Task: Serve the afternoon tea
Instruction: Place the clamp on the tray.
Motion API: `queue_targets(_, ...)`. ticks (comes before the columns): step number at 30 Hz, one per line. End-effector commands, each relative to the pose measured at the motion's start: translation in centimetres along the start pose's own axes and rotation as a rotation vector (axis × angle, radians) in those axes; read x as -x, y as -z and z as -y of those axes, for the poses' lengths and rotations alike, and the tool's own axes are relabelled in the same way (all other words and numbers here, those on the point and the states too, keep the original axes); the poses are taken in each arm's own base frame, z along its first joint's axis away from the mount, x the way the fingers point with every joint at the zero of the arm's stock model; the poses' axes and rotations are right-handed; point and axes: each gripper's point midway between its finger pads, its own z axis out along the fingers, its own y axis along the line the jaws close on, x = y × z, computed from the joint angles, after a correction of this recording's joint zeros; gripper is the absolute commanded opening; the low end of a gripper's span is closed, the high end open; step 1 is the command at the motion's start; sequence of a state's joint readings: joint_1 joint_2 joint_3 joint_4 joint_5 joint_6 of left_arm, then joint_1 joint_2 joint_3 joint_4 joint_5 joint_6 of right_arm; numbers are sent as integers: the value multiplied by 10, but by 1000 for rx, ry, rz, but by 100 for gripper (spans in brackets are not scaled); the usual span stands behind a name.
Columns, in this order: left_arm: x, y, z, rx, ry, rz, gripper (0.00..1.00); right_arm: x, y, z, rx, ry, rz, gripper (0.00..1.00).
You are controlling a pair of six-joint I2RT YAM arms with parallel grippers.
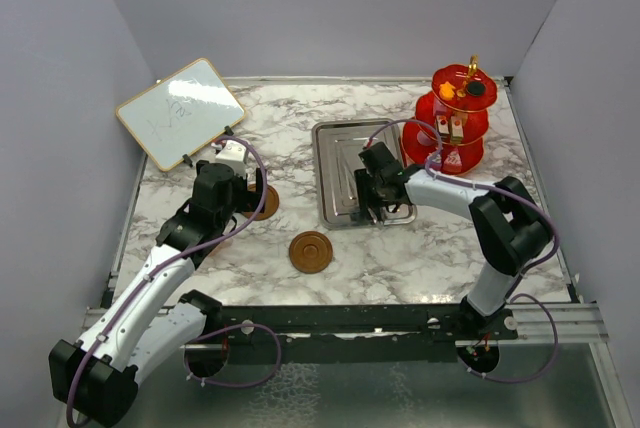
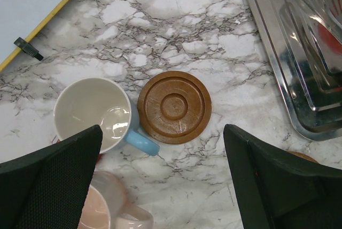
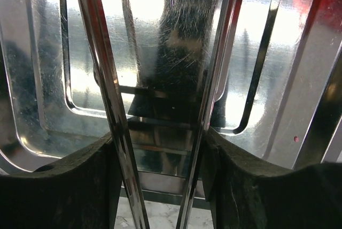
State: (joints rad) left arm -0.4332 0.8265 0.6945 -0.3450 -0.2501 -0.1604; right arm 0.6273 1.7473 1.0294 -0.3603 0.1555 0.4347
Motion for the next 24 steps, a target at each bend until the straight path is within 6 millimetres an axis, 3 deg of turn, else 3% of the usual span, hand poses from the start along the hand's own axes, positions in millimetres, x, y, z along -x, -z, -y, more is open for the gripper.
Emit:
queue_targets(1,10,4,1,-11,6,34,99,9,13,4,-37,1,19,55)
queue_targets(4,10,4,1,-13,7,35,99,8,16,4,-32,-2,18,55)
queue_targets(7,10,4,2,-20,7,33,99,2,16,3,-21,0,-2,68)
queue_targets(13,12,5,11,-67,14,35,99,5,28,1,-1,-18,14,71)
queue_targets(20,18,4,57,-314,39,48,99,43,79,-4,48,-17,144,71)
queue_targets(24,19,-3,79,-402,111,-14,97,52,112,3,55,-41,238,72)
